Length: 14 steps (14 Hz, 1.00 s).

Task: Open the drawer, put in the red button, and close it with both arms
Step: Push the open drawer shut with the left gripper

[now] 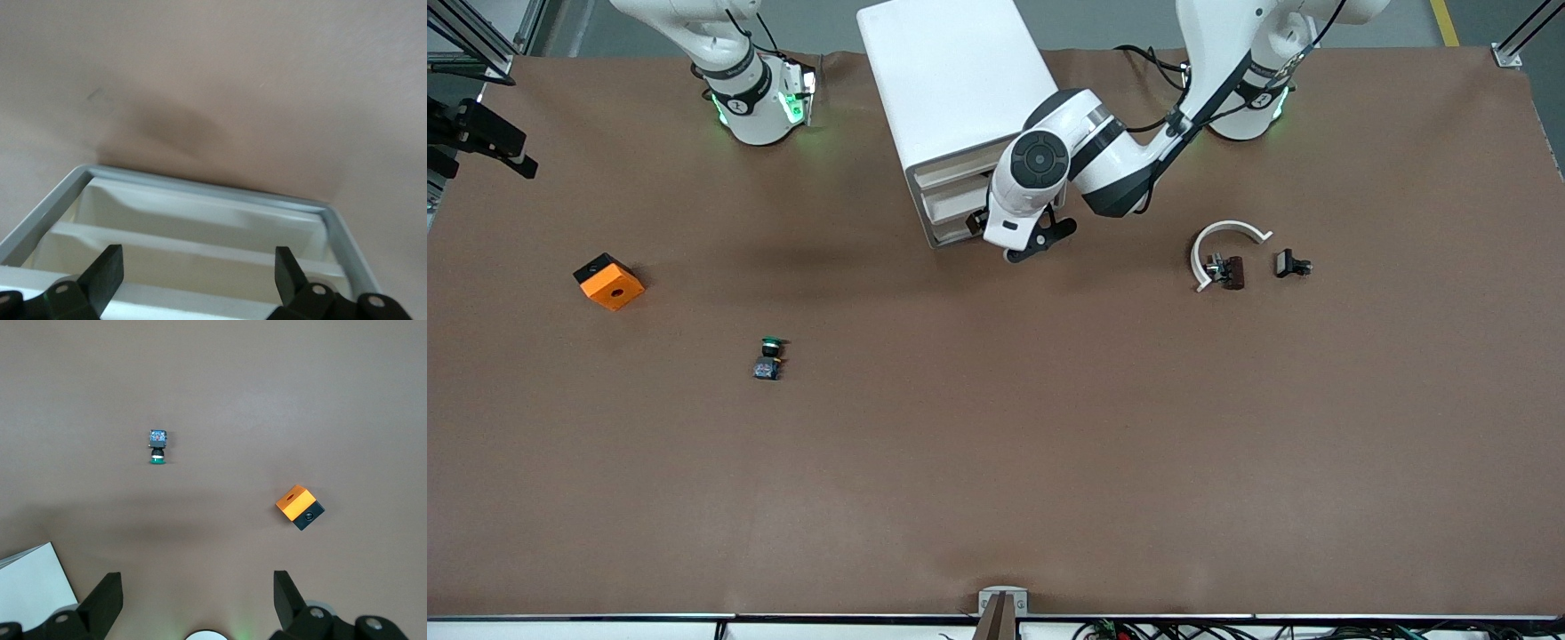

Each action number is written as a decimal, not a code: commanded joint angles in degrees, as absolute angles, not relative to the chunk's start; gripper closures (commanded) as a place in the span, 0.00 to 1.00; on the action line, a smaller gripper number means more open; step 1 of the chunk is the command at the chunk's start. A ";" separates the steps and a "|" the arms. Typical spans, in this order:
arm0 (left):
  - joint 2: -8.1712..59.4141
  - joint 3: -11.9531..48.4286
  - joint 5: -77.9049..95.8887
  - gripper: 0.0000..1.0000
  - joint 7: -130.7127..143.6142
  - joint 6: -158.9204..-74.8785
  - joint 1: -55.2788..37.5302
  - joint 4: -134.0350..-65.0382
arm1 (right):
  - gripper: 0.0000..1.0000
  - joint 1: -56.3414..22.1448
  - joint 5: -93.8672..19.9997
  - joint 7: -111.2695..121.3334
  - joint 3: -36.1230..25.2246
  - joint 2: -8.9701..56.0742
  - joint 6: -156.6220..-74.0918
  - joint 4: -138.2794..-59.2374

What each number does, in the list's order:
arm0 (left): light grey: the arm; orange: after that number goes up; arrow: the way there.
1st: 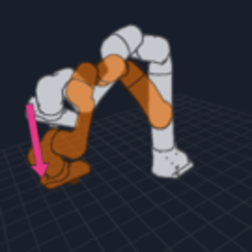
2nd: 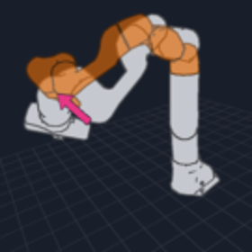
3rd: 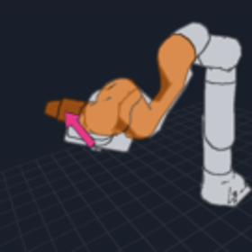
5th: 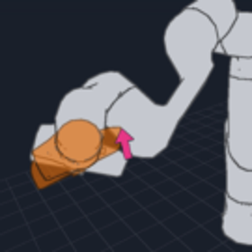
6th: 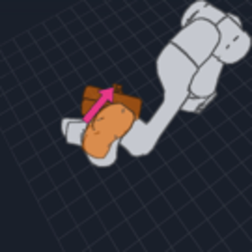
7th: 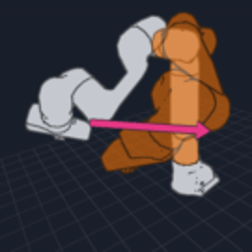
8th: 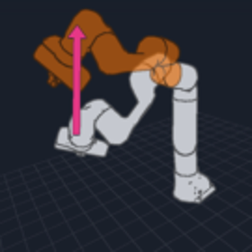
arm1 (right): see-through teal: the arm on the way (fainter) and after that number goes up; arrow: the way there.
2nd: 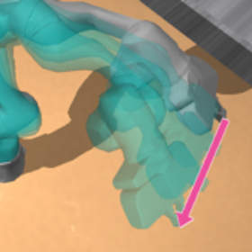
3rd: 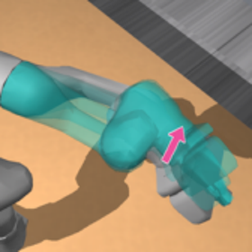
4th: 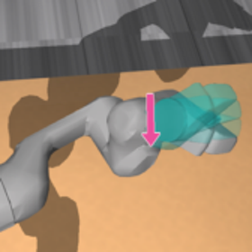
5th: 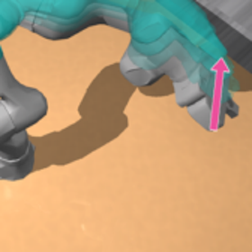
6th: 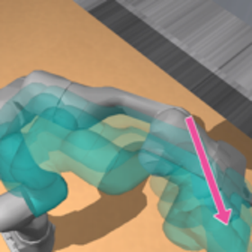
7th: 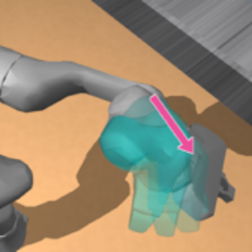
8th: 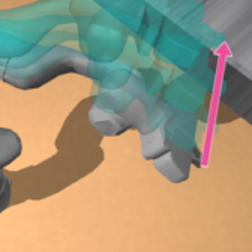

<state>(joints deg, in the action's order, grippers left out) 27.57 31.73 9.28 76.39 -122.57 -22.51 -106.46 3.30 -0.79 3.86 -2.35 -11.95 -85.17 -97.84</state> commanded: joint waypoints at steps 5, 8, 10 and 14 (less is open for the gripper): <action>29.88 32.96 20.98 0.00 68.74 -116.99 -21.10 -103.89 | 0.00 2.81 -0.79 2.72 -2.64 -13.27 -83.23 -97.82; 29.97 32.96 22.06 0.00 68.29 -114.35 -21.09 -103.19 | 0.00 2.90 -0.88 2.72 -2.64 -13.18 -83.23 -97.82; 29.97 32.87 22.06 0.00 68.03 -114.35 -21.09 -103.10 | 0.00 2.99 -0.88 2.72 -2.81 -13.18 -83.06 -97.12; 29.88 32.26 19.79 0.00 67.67 -114.34 -19.96 -100.21 | 0.00 4.04 -1.05 2.81 -2.55 -13.10 -82.35 -95.71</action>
<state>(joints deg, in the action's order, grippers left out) 29.81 32.12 20.30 68.54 -115.78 -21.21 -102.65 3.64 -0.79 3.63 -2.91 -12.43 -83.28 -96.47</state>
